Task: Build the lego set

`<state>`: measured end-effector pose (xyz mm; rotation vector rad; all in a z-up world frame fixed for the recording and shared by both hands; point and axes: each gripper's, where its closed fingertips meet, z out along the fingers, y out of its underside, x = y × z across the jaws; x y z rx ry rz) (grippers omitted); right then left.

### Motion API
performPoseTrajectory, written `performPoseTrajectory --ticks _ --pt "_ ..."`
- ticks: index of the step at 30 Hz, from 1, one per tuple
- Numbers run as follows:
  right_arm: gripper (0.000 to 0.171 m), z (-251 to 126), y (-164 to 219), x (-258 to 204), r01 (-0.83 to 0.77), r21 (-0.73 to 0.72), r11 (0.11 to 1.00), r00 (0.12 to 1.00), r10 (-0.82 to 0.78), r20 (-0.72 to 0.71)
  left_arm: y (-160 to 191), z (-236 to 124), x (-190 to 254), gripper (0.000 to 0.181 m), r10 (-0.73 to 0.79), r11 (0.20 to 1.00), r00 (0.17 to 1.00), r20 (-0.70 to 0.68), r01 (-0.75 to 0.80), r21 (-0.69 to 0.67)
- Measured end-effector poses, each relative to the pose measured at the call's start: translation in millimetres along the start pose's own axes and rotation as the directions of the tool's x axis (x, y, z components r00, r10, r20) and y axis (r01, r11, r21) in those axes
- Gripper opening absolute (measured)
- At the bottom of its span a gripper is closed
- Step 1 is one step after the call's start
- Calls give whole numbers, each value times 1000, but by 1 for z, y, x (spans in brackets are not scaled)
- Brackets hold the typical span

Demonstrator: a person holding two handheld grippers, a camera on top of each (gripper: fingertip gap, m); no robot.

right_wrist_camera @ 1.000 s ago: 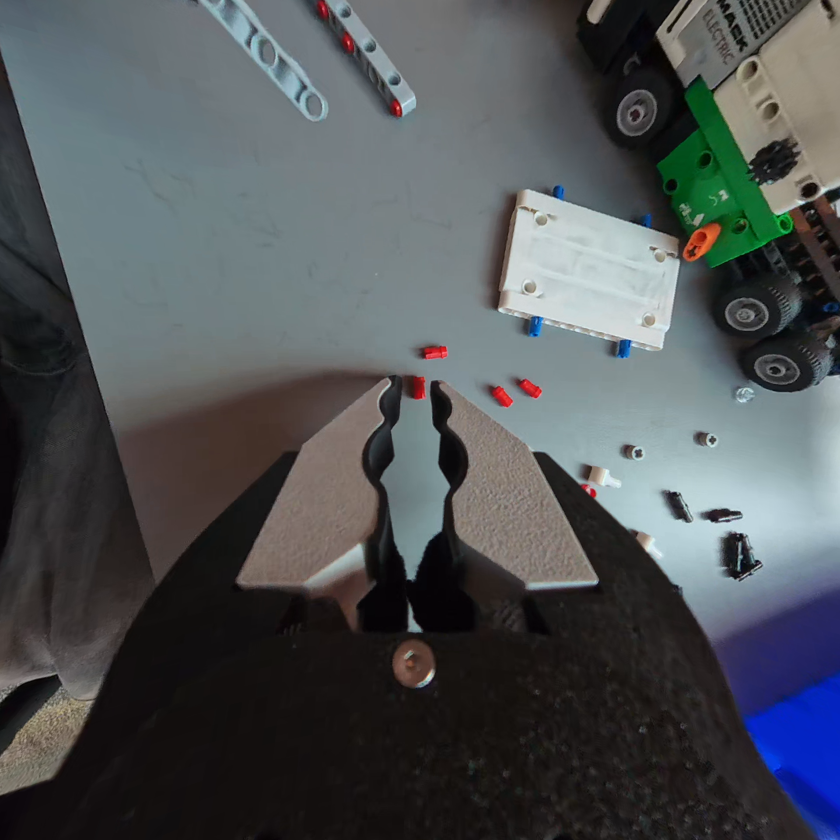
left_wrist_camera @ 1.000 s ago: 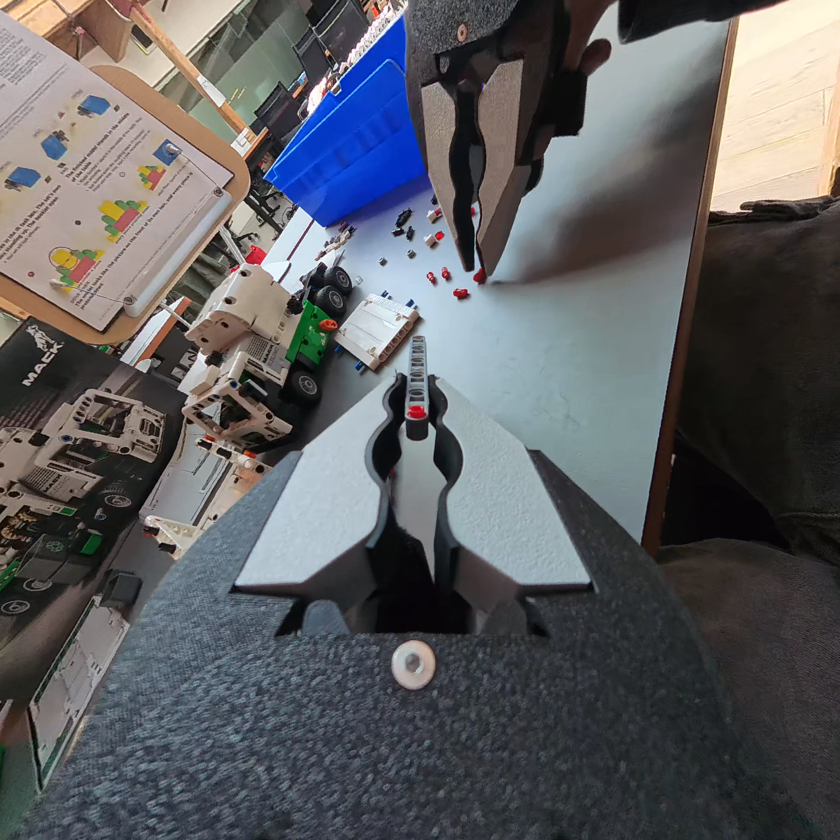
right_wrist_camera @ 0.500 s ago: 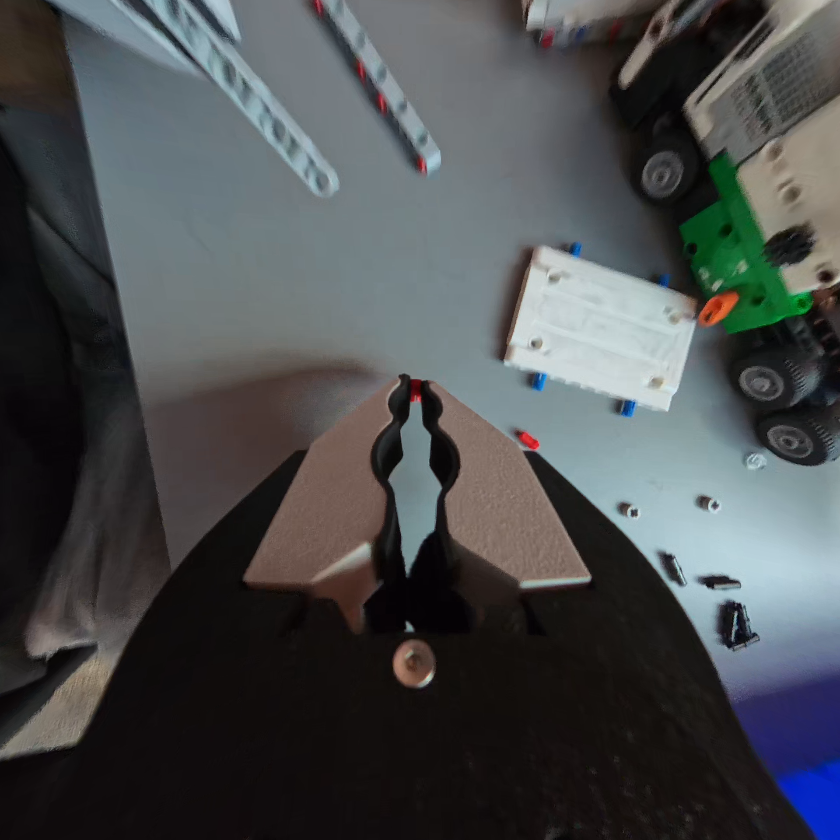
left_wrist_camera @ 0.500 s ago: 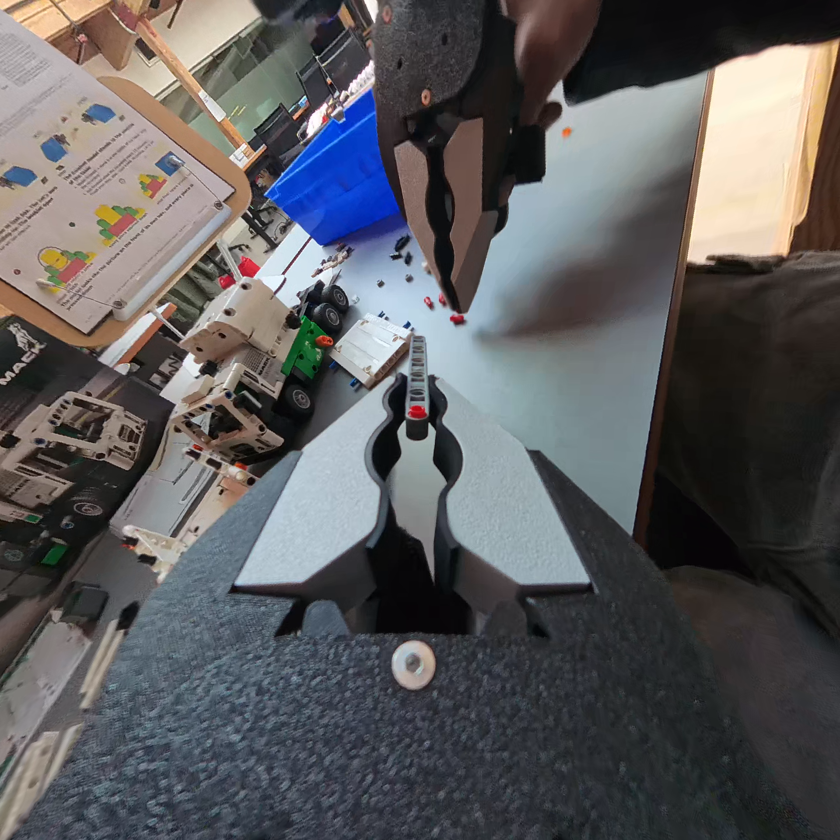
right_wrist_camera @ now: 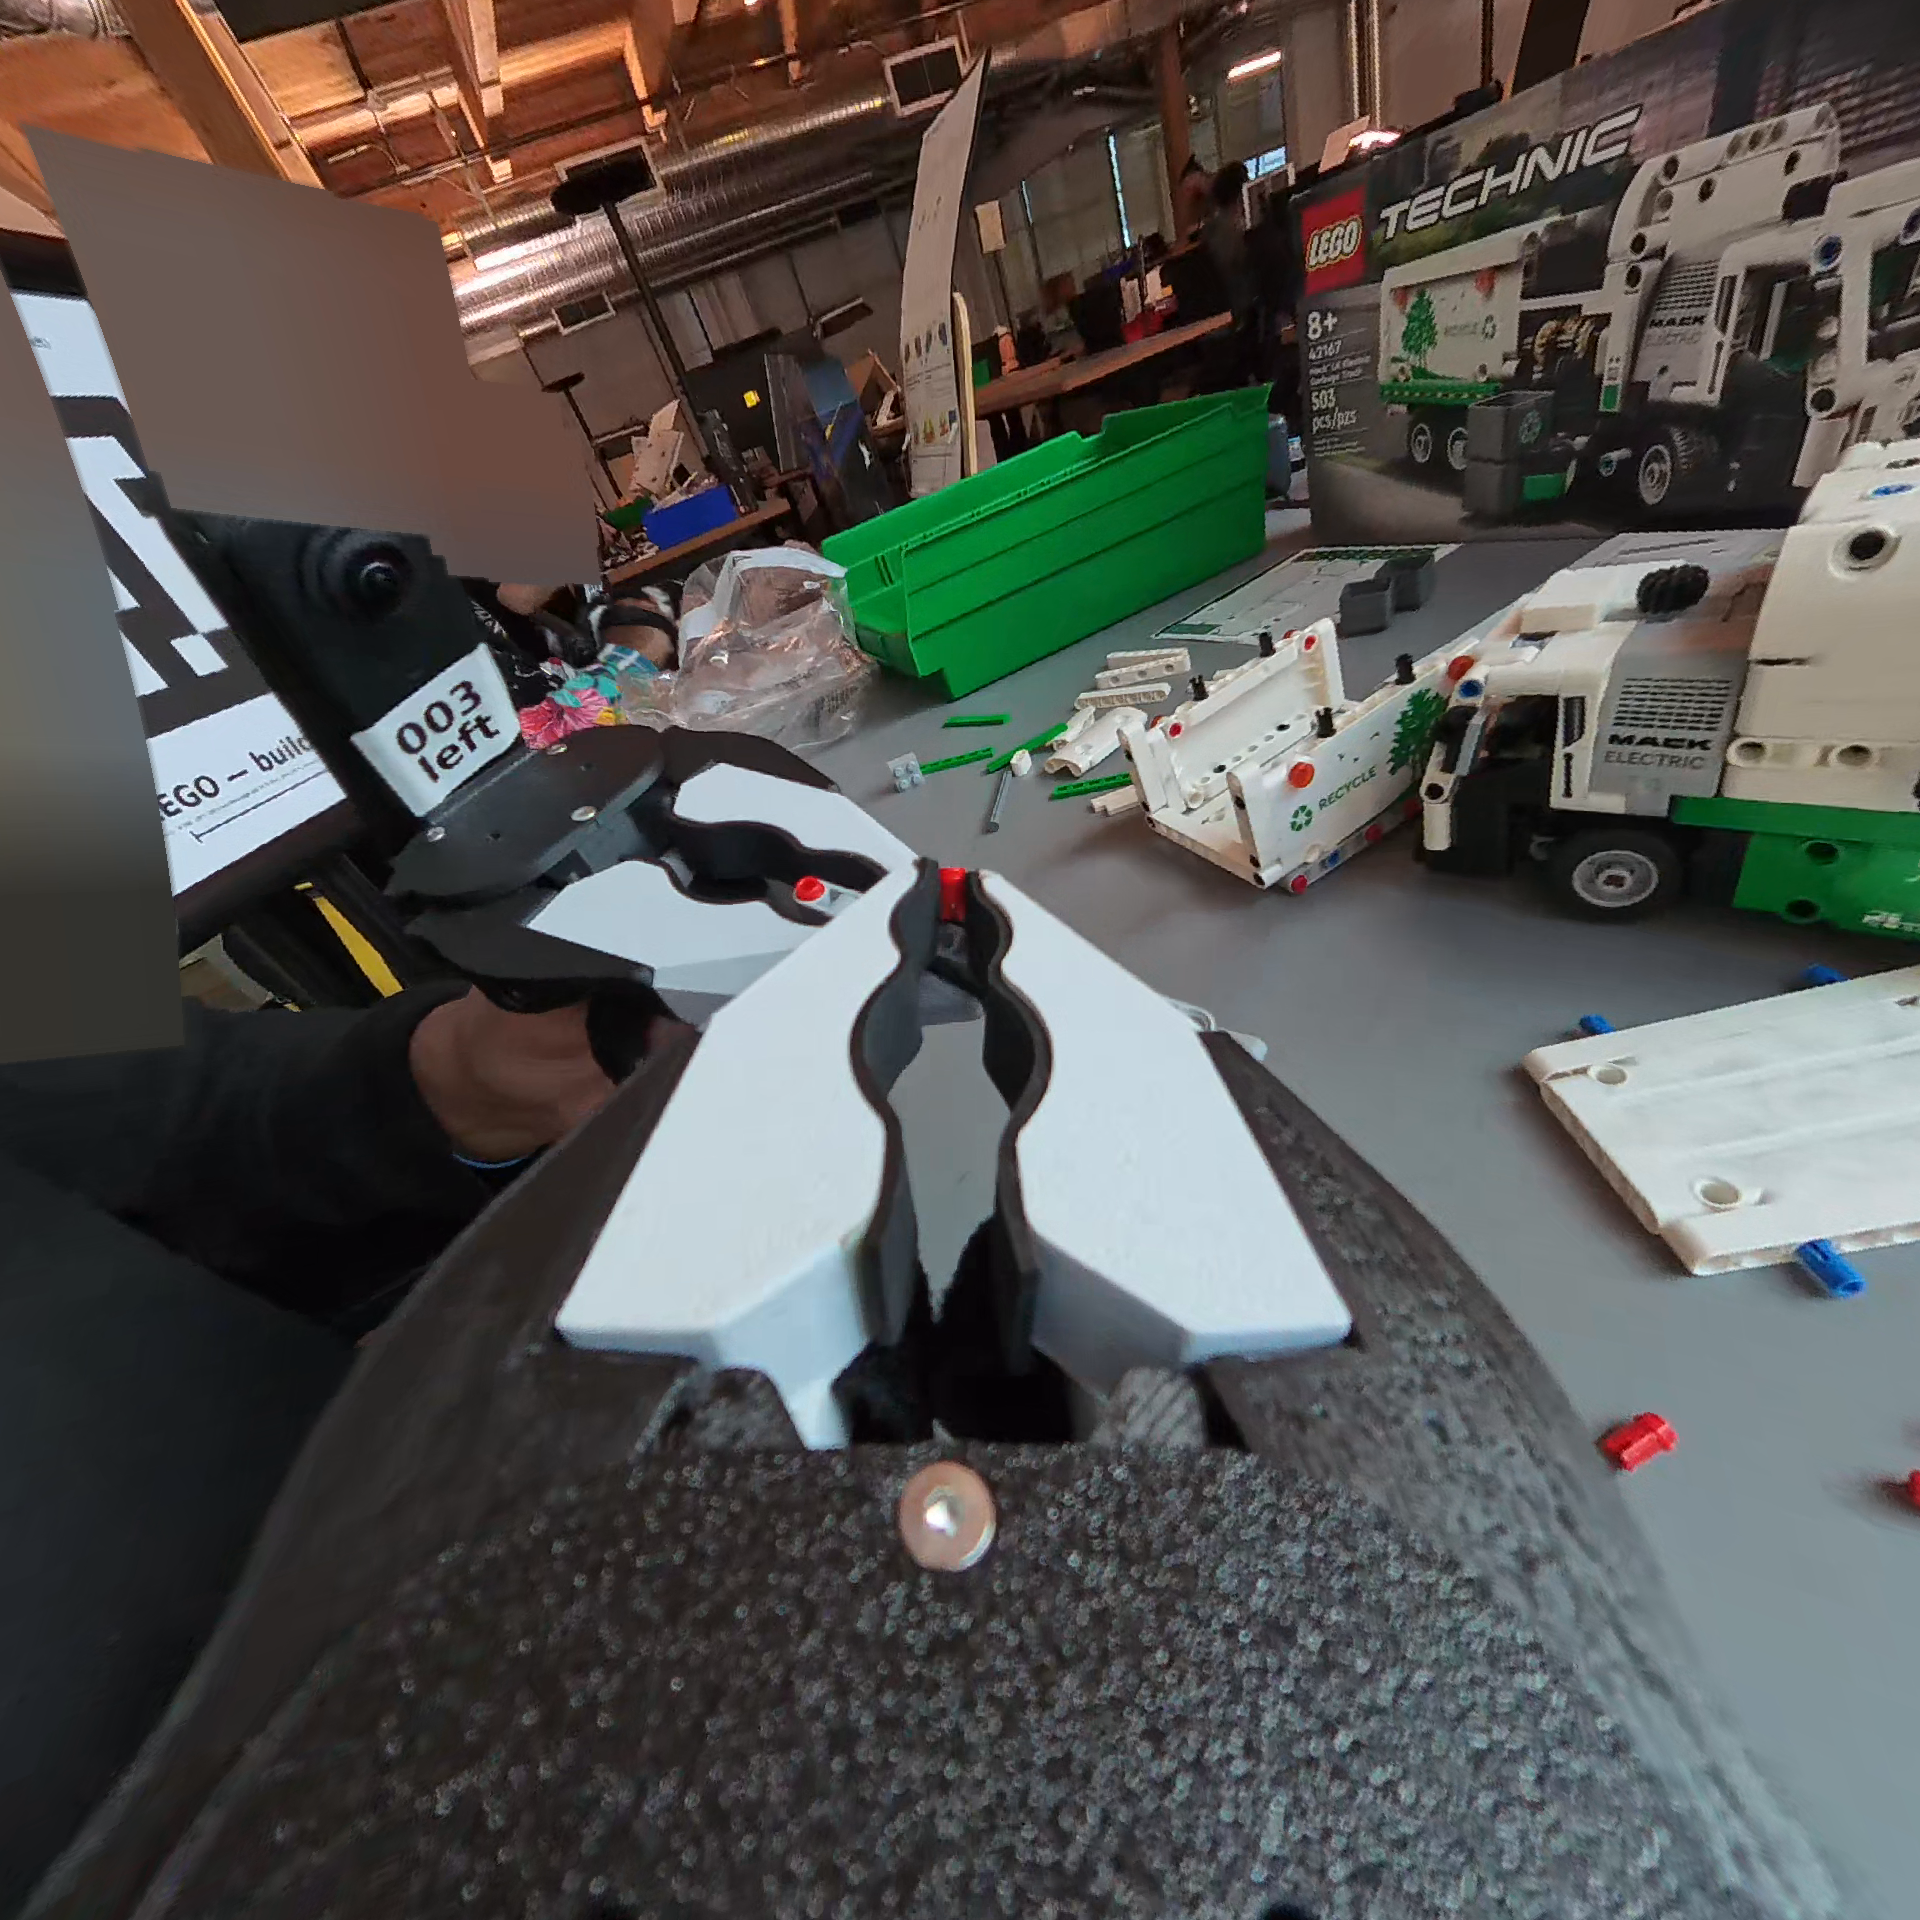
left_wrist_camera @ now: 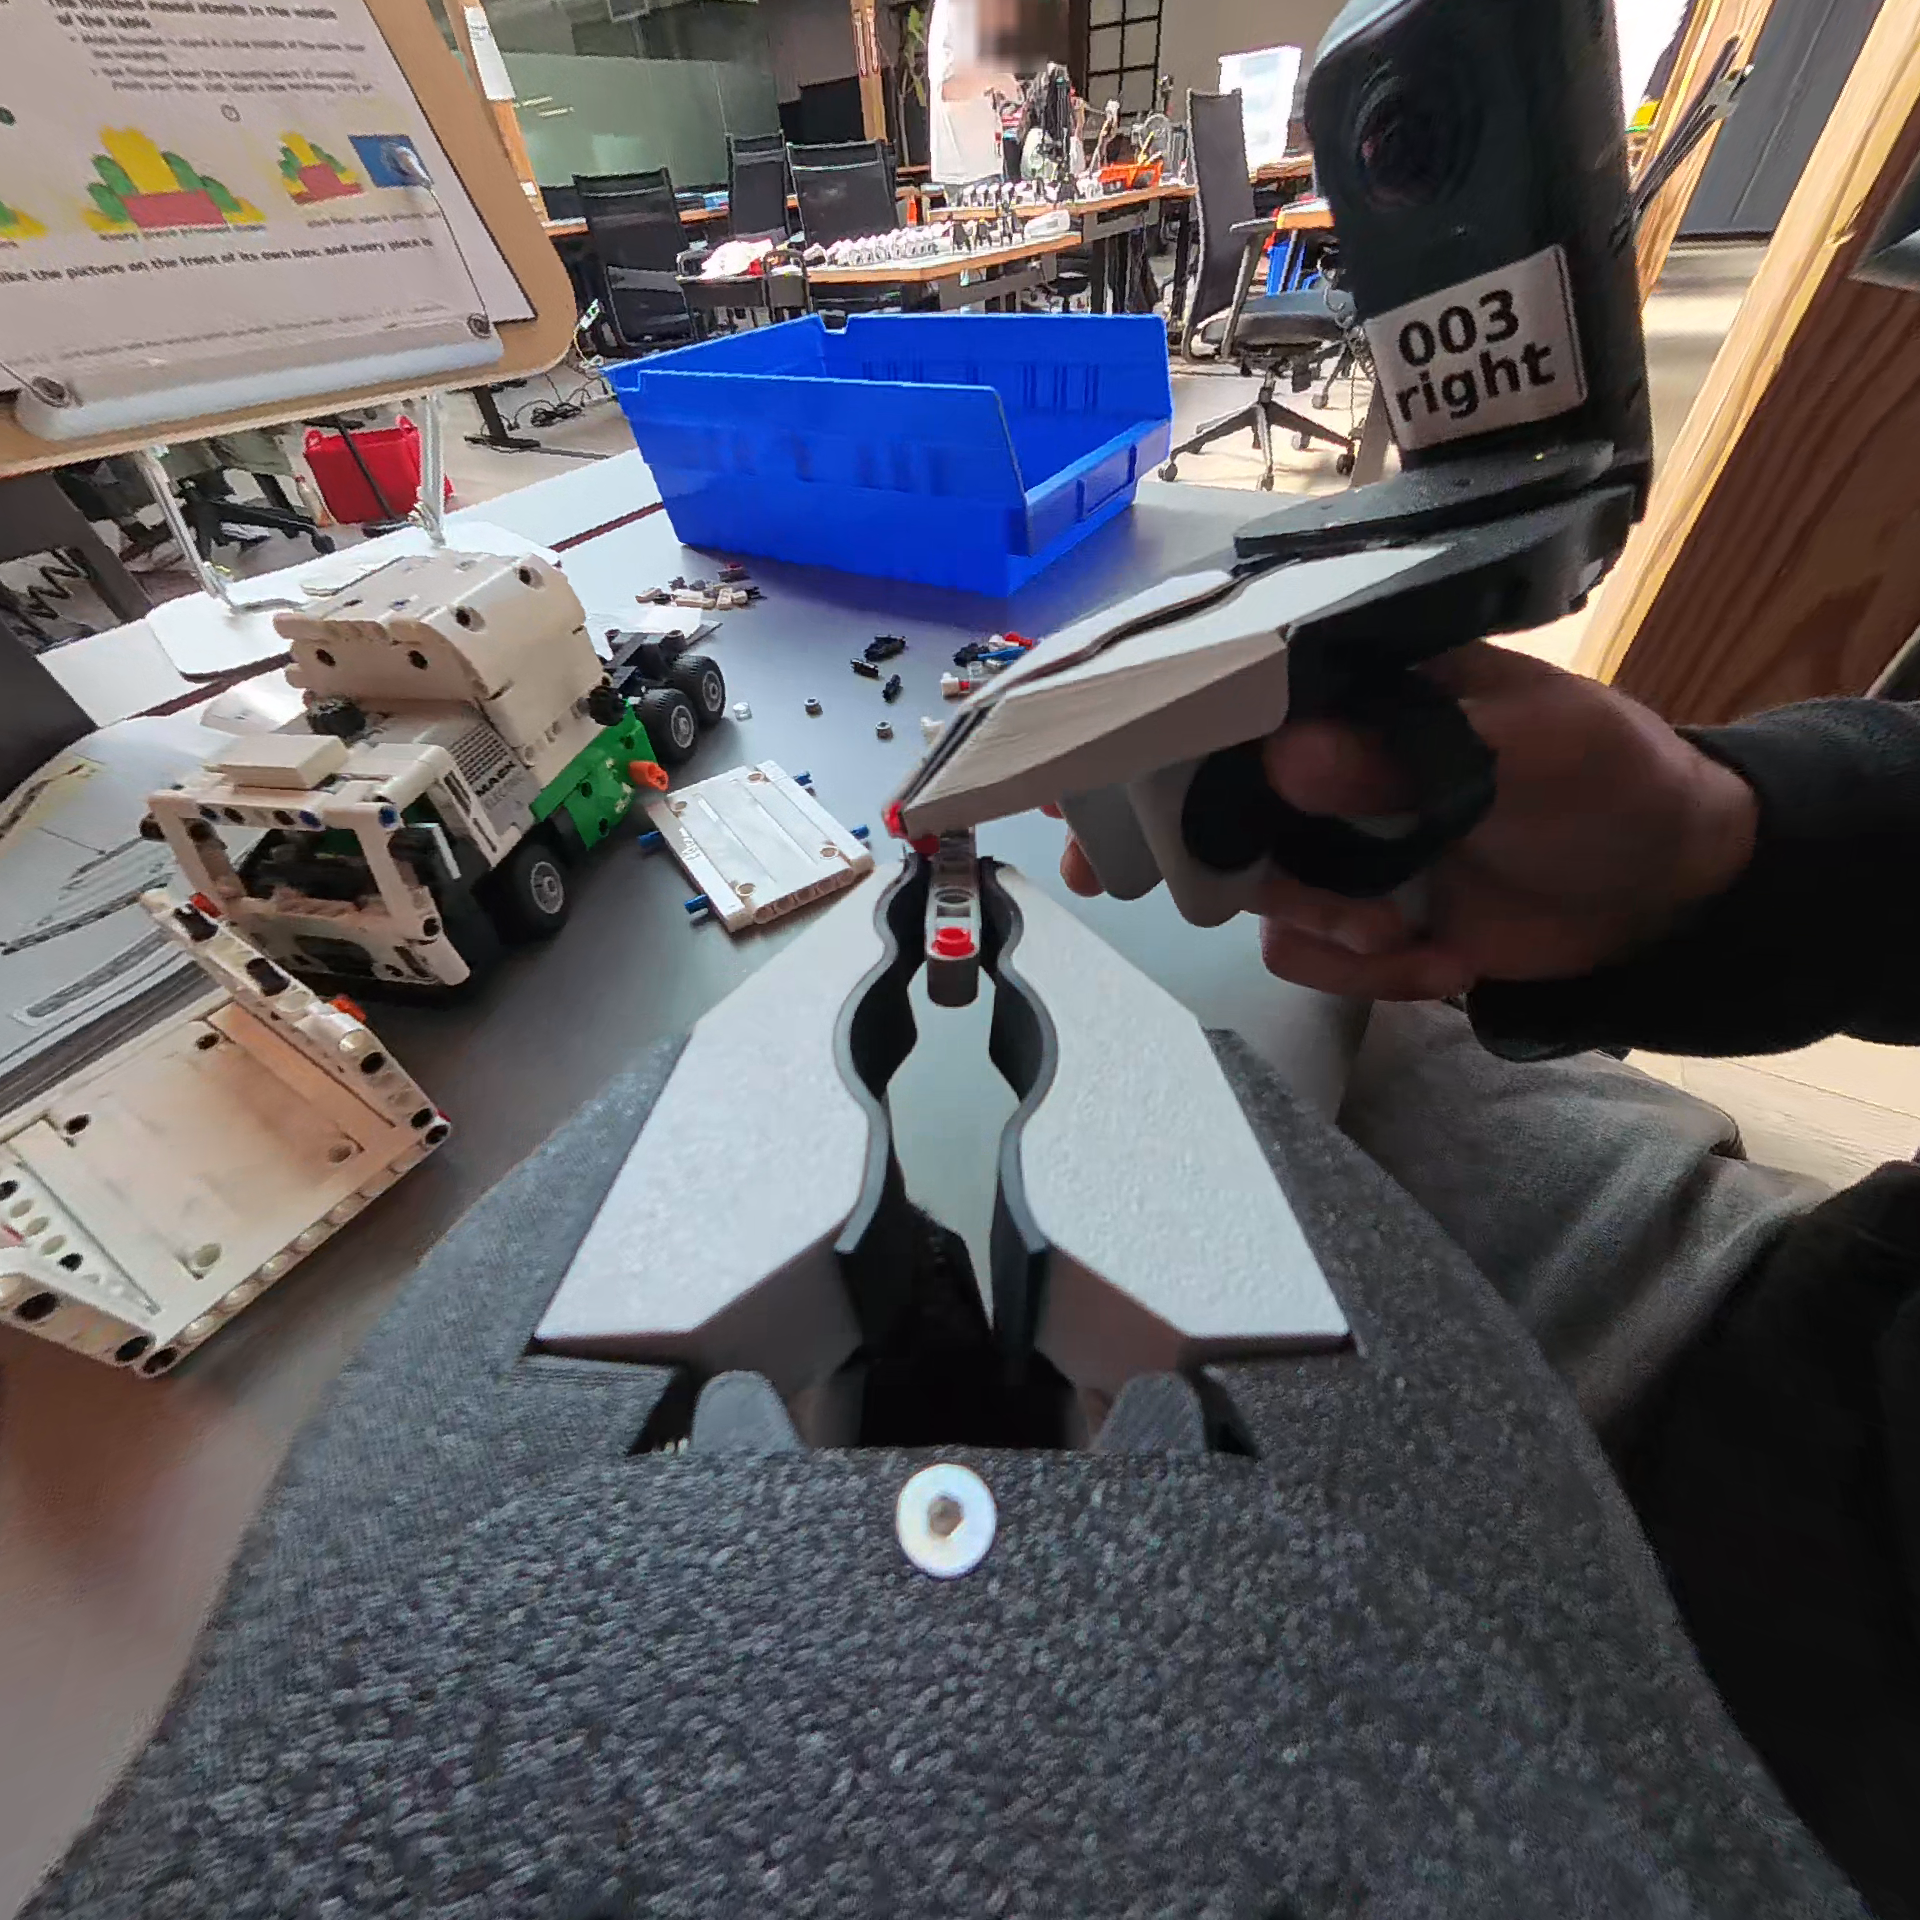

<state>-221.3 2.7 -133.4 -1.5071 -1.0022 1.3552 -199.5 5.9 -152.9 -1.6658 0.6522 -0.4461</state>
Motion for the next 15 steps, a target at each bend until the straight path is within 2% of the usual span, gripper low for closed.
performPoseTrajectory --ticks 1,6,15 --pt "3 0 1 0 9 -6 1000 1000 -9 -3 1 0 0 5 -6 1000 1000 -2 6 -5" --pt "3 2 2 -4 9 12 1000 1000 -9 1 2 0 -5 5 -69 998 998 2 69 -13" --pt "3 4 3 0 28 1 1000 999 -28 -36 1 -2 -6 5 -93 996 996 5 93 -8"
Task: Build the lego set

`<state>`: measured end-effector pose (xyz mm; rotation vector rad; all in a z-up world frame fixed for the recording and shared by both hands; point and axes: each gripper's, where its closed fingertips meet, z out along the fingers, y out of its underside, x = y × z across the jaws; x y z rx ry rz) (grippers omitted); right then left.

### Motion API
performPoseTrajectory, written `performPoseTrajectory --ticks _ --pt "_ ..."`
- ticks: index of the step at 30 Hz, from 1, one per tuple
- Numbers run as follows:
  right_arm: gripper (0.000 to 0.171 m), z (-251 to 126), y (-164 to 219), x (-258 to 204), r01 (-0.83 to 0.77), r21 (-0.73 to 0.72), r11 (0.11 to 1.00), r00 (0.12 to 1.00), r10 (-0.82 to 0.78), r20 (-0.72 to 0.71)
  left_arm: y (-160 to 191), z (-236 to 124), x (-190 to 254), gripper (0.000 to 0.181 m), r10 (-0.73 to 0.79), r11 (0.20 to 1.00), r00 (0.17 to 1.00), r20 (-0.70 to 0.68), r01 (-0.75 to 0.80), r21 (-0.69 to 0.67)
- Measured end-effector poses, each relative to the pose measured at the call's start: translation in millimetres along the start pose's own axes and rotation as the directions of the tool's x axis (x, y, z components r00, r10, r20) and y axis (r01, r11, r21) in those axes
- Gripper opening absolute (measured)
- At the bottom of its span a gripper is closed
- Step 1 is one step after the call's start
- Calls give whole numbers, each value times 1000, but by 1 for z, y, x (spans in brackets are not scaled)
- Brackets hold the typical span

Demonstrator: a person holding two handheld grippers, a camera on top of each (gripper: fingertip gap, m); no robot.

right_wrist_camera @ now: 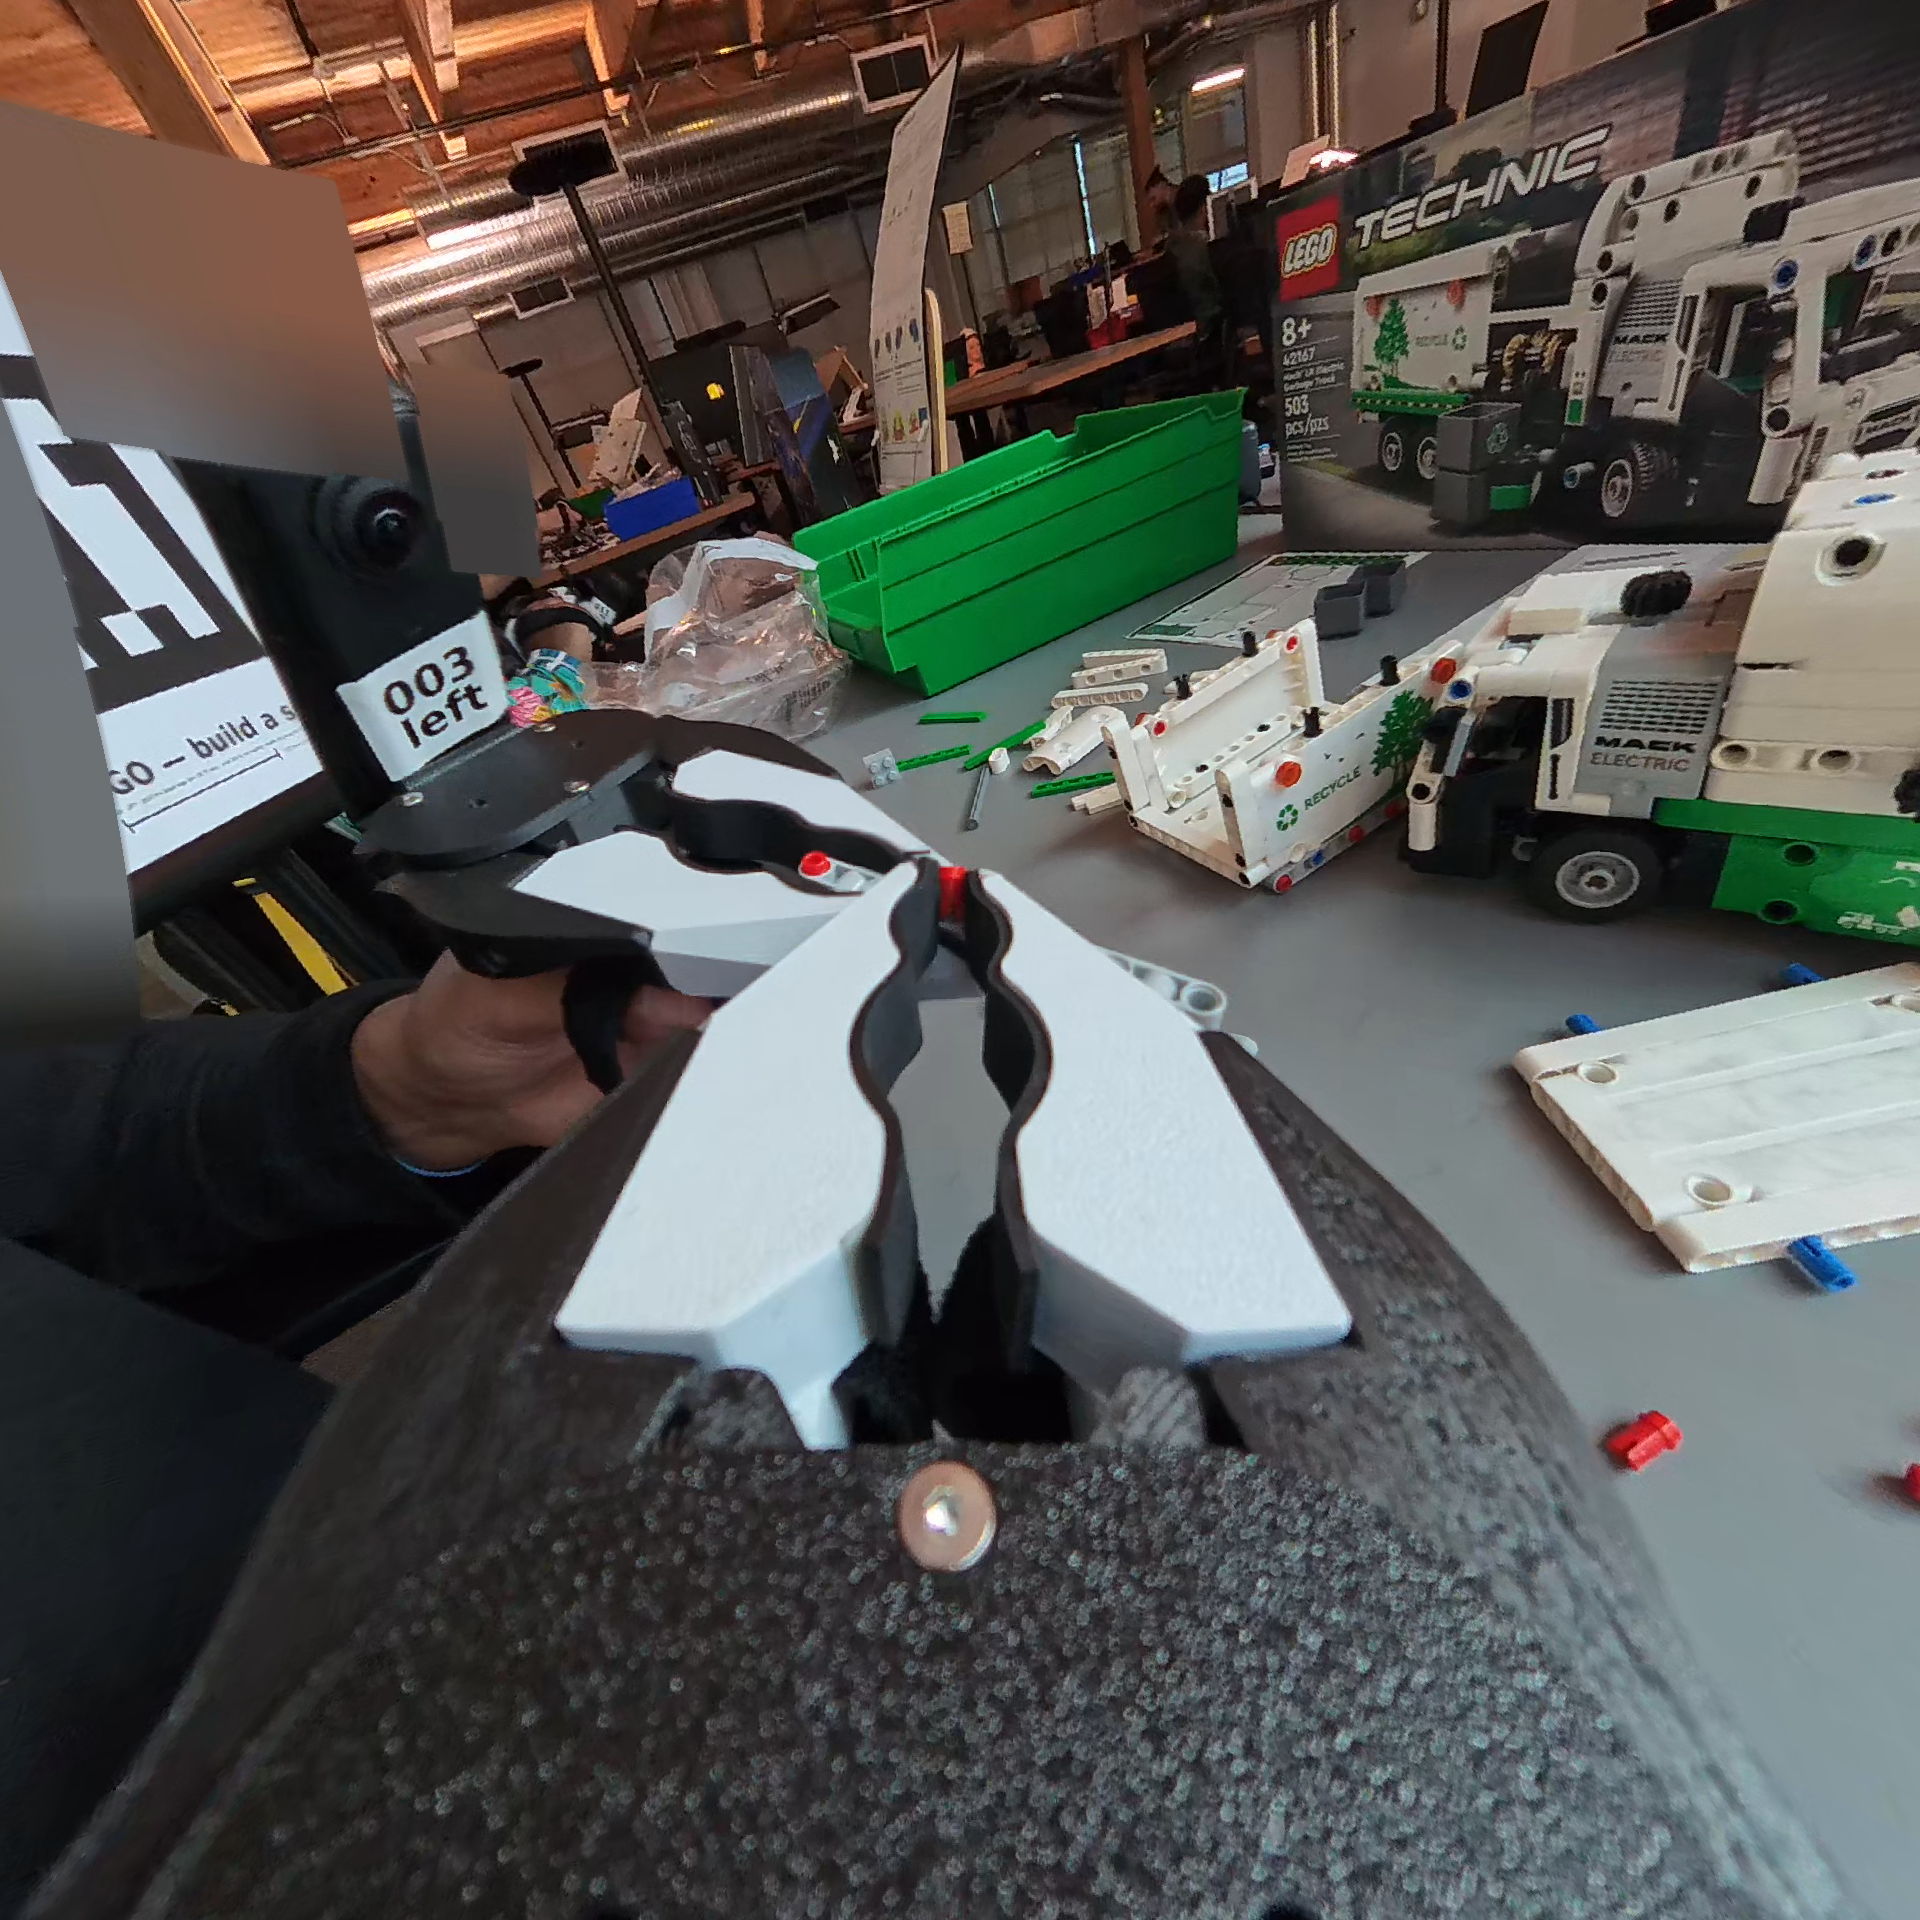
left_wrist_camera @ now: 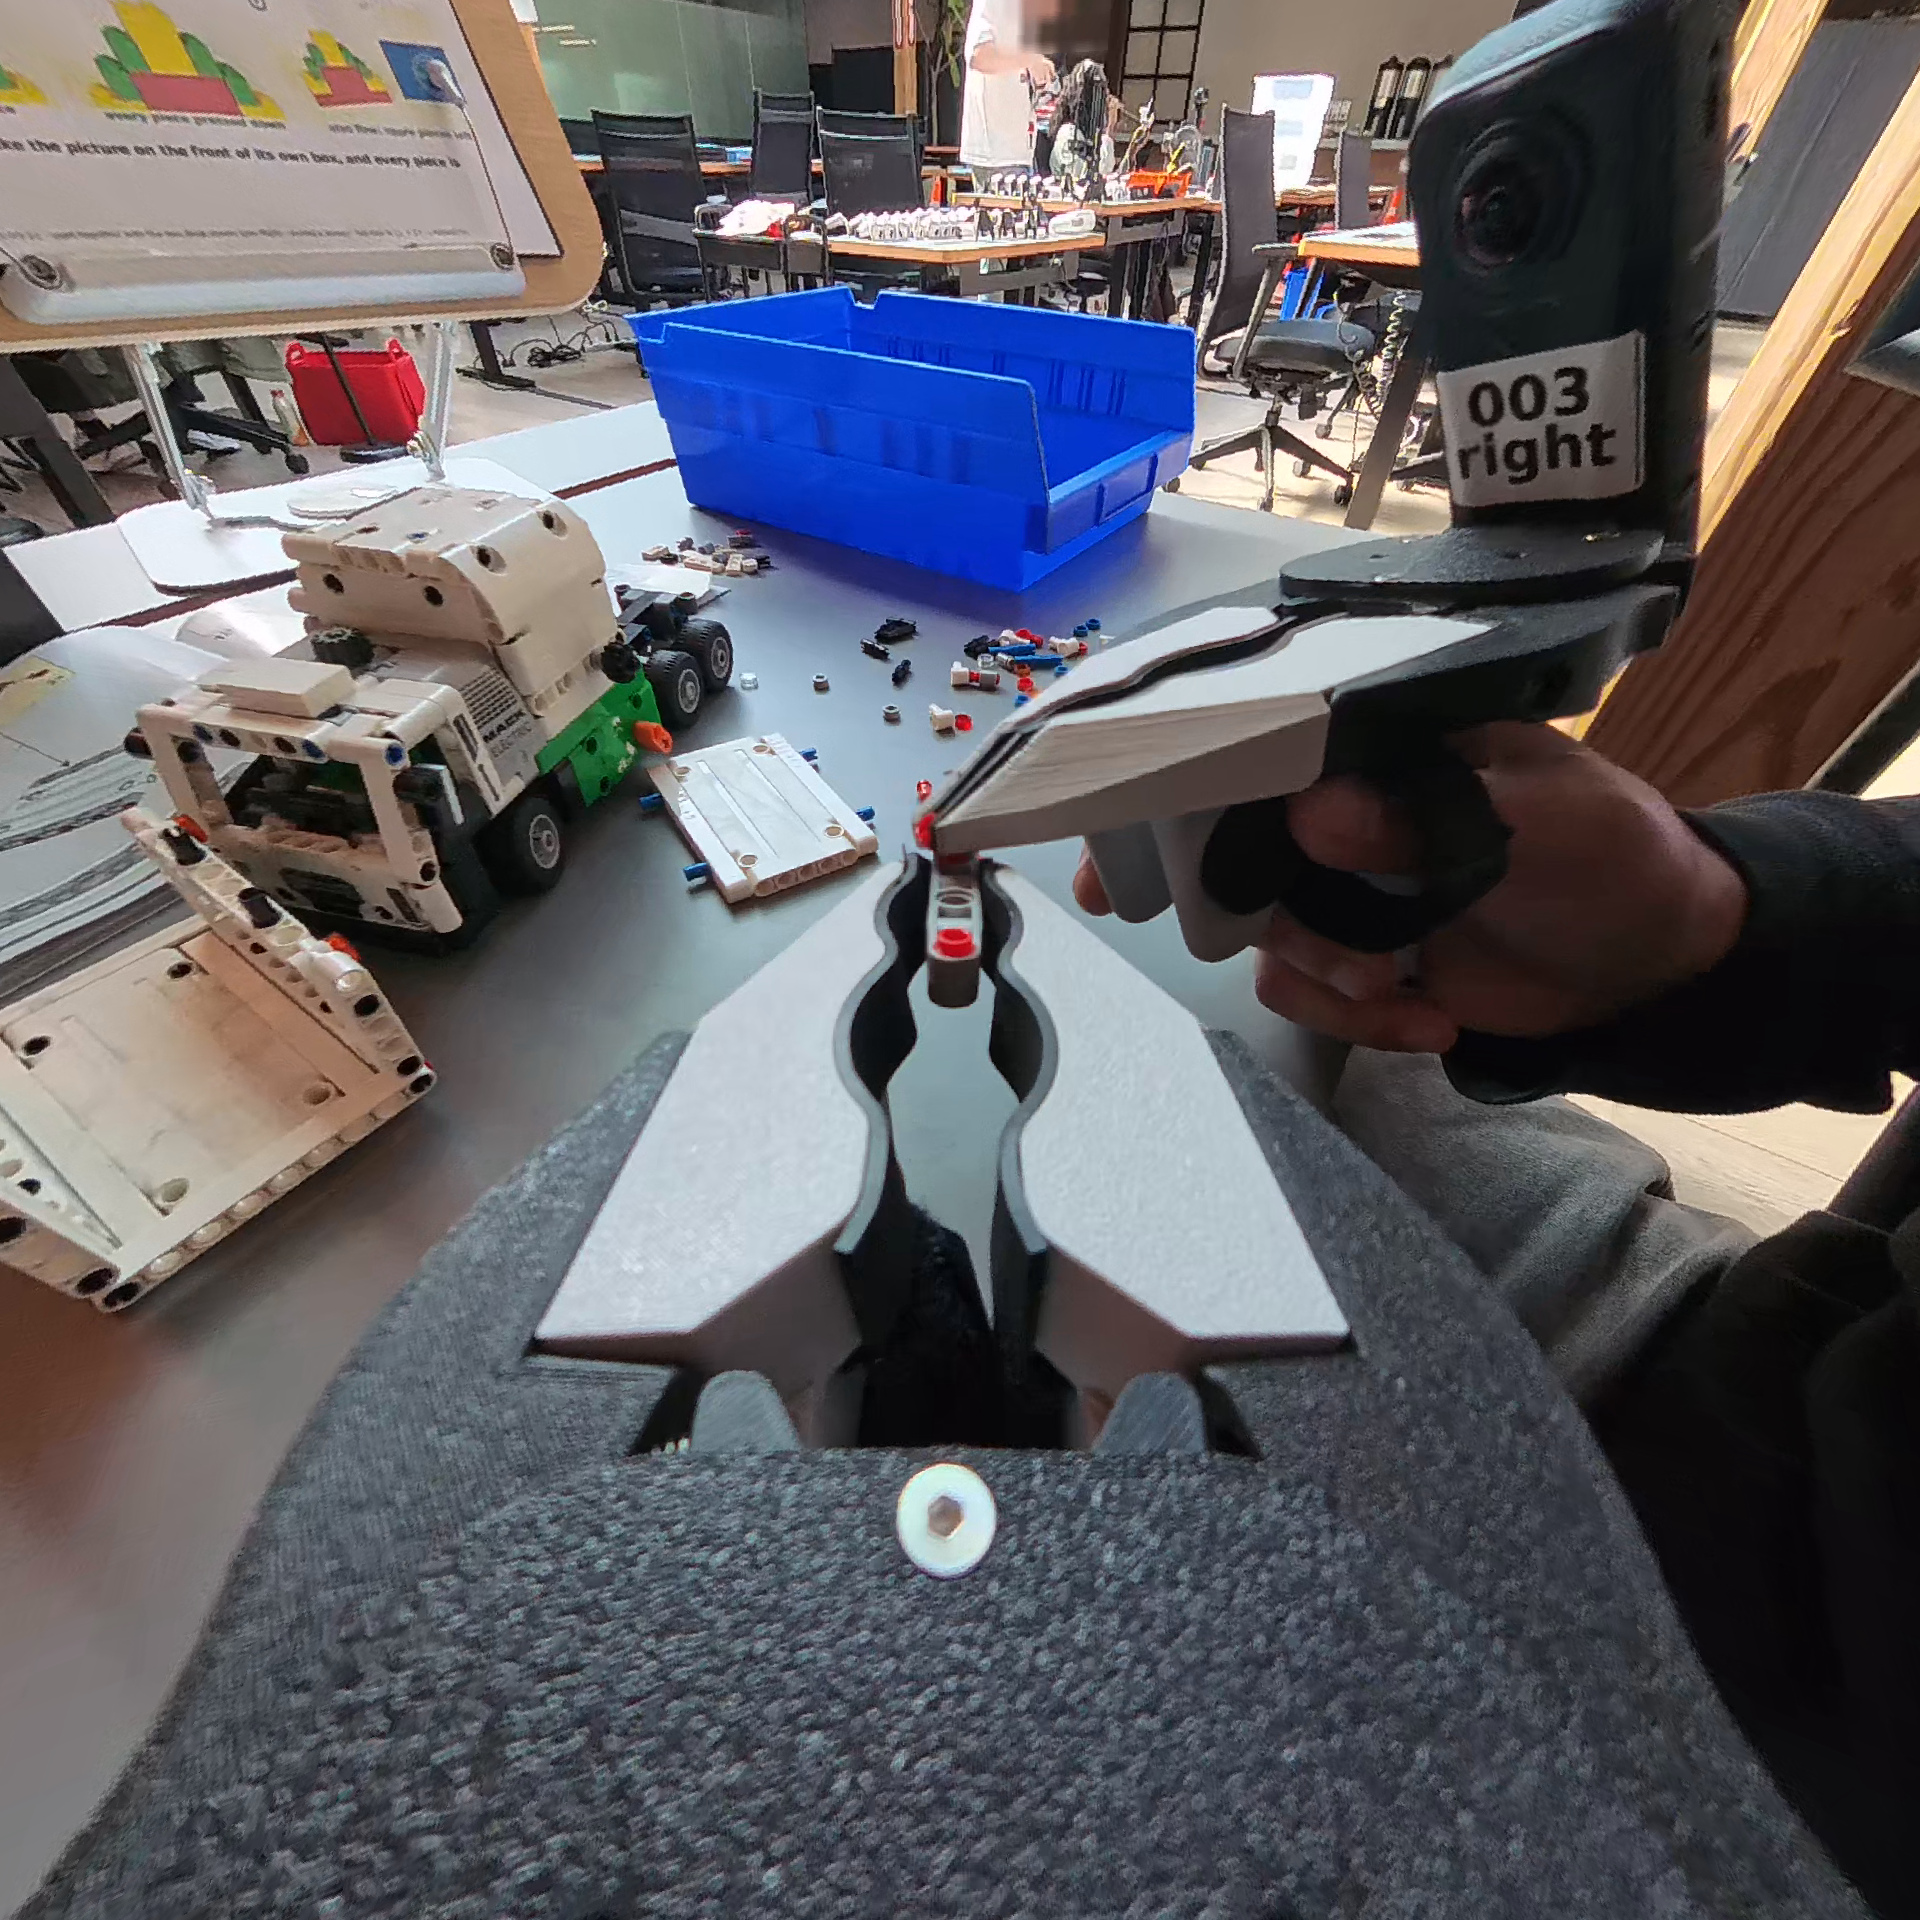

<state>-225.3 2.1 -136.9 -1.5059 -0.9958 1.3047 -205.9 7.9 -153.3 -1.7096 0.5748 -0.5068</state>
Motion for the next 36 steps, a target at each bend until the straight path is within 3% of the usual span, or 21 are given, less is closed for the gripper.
performPoseTrajectory --ticks 8,14,28,36 --pt "3 -5 5 3 4 -8 1000 999 -5 -37 3 0 -8 5 4 1000 1000 21 -4 -21" --pt "3 -4 -4 7 -33 27 999 999 34 -28 8 2 -1 5 113 992 993 35 -111 -51" --pt "3 2 3 5 45 -22 999 994 -47 -100 1 -2 -16 5 -34 999 998 45 34 -6" --pt "3 6 -2 6 37 1 999 993 -36 -108 3 1 -6 5 -2 1000 1000 20 2 -20"
